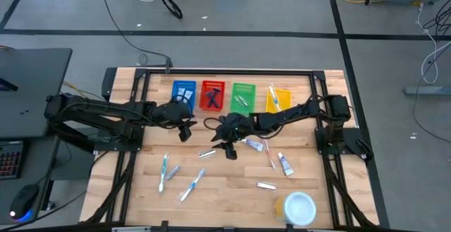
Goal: Pick & Place Travel size toiletries
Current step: Put the silver nail cutter into the green bin
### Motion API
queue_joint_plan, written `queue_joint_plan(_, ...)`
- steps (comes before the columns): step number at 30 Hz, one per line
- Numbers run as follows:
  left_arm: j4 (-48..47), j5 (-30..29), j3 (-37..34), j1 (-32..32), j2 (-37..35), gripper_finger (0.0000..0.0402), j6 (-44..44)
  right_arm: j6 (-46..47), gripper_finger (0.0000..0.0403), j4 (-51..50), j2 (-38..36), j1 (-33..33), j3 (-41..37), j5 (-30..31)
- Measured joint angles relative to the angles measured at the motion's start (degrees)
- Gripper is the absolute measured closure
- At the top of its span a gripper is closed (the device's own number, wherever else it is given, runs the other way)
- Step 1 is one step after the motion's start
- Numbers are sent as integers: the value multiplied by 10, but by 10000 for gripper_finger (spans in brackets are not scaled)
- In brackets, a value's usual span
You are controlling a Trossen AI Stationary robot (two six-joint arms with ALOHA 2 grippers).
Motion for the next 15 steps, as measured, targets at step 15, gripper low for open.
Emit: queue_joint_plan(15,23,-6,0,0,0,252,7,-26,261,106,85,10,0,-3)
